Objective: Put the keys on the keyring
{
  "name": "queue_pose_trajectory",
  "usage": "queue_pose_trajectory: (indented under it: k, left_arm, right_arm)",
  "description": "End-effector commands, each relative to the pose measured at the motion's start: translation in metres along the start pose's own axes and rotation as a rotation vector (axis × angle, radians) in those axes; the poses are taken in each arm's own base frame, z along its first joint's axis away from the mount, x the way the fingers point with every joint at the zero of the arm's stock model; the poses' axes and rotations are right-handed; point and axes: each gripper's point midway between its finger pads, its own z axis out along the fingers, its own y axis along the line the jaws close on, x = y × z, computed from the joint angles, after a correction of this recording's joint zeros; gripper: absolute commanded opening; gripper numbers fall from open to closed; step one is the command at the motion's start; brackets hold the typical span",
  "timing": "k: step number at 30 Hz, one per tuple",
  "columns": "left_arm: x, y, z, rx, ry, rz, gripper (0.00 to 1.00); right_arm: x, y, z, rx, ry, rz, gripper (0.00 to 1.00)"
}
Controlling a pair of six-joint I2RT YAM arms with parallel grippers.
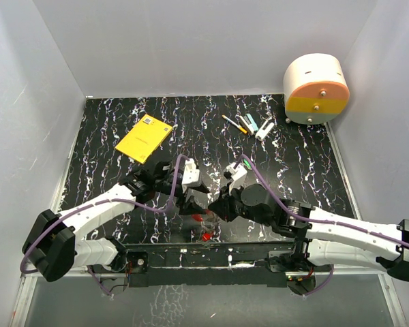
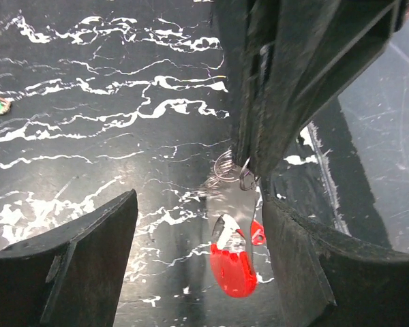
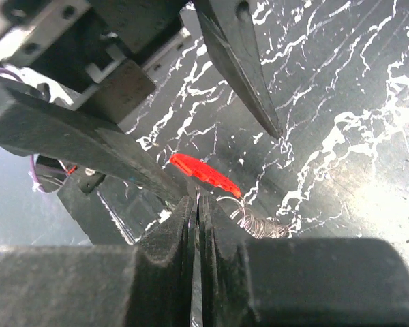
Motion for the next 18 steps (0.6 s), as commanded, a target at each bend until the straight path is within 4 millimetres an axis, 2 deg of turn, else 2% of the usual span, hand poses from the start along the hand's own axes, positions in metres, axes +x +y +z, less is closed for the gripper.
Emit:
queue_pose_trajectory:
  k: [1,8,15,18]
  left_arm:
    - [-0.022,-0.014,-0.004,0.051,-0.106,-0.091,0.72]
    - [-0.028,-0.021,-0.005,0.085,-0.149,-0.147,0.68]
    - [-0.033,-0.033,-0.007,0.138,-0.179,-0.172,0.50]
    - [-0.030,-0.035,-0.007,0.140,-0.176,-0.176,0.46]
  right_arm:
    - [-0.038,0.018,-0.004,-0.055,-0.175,0.001,0.08]
    - [-0.041,0.024,-0.002,-0.056,-0.204,-0.022,0.08]
    - [-0.046,0.026,-0.004,-0.042,-0.247,-0.015,0.08]
    - [-0.049,0.028,-0.006,-0.046,-0.260,-0.013,0.08]
